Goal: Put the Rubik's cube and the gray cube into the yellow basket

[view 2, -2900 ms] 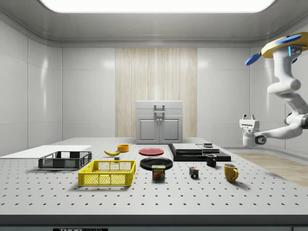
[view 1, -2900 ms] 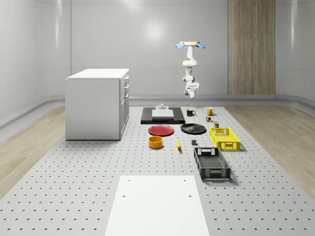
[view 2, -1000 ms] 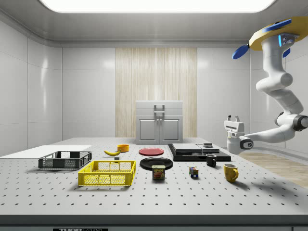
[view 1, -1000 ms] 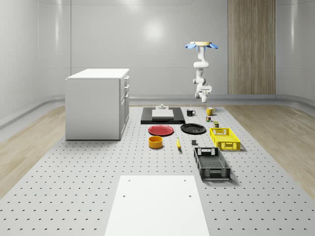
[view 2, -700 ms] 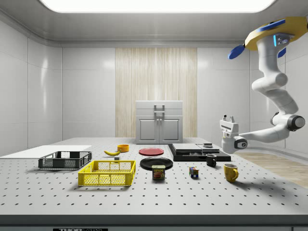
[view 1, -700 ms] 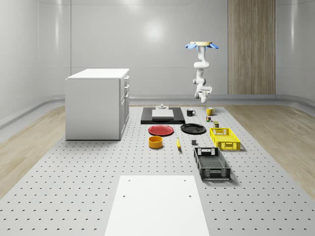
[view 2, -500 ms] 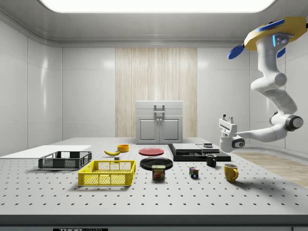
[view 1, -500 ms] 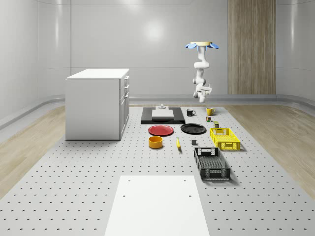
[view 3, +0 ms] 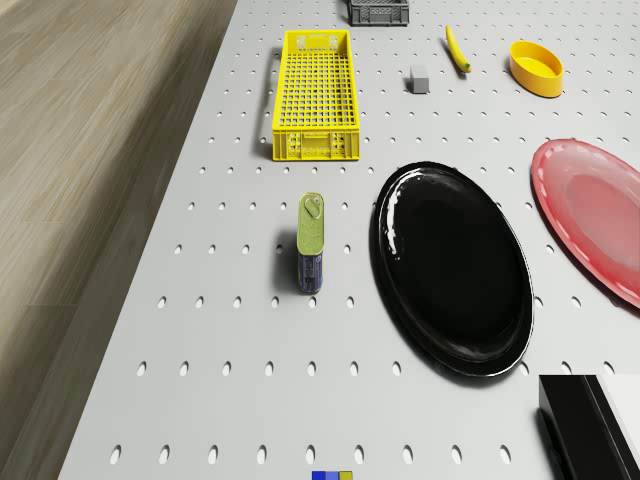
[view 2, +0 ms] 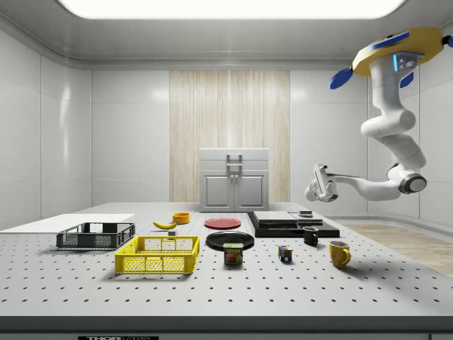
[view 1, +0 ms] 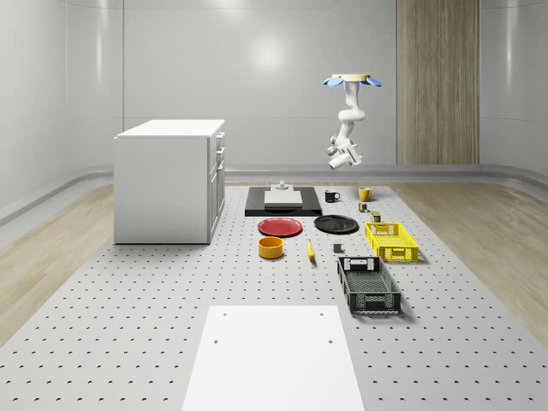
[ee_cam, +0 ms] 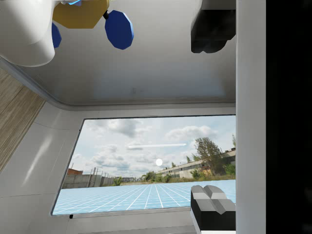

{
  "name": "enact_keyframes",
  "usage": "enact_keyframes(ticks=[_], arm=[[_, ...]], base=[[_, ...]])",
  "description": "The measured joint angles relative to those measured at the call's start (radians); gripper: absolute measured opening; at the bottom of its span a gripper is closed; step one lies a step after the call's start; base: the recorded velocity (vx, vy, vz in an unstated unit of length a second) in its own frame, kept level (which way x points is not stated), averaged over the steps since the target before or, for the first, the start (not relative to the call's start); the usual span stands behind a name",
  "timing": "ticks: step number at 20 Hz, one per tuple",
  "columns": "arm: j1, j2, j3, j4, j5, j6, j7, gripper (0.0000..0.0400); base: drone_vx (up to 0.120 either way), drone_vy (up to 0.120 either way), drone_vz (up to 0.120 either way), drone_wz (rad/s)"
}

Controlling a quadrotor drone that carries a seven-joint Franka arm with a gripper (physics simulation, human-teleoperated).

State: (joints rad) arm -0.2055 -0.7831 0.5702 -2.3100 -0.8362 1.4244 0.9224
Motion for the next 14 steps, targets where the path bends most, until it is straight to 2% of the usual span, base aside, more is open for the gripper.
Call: enact_keyframes(ticks=[4,7,10,14], arm=[[-0.148,-0.058,0.248,-0.258,-0.453,-0.007,0.144,0.04],[-0.302,-0.101,0.394,-0.419,-0.747,-0.057,0.279,0.04],[-0.461,-0.14,0.498,-0.512,-0.945,-0.128,0.398,0.04],[-0.625,-0.186,0.584,-0.564,-1.08,-0.205,0.509,0.04]], base=[[0.12,0.0,-0.12,0.0],[0.12,0.0,-0.12,0.0],[0.12,0.0,-0.12,0.0],[0.12,0.0,-0.12,0.0]])
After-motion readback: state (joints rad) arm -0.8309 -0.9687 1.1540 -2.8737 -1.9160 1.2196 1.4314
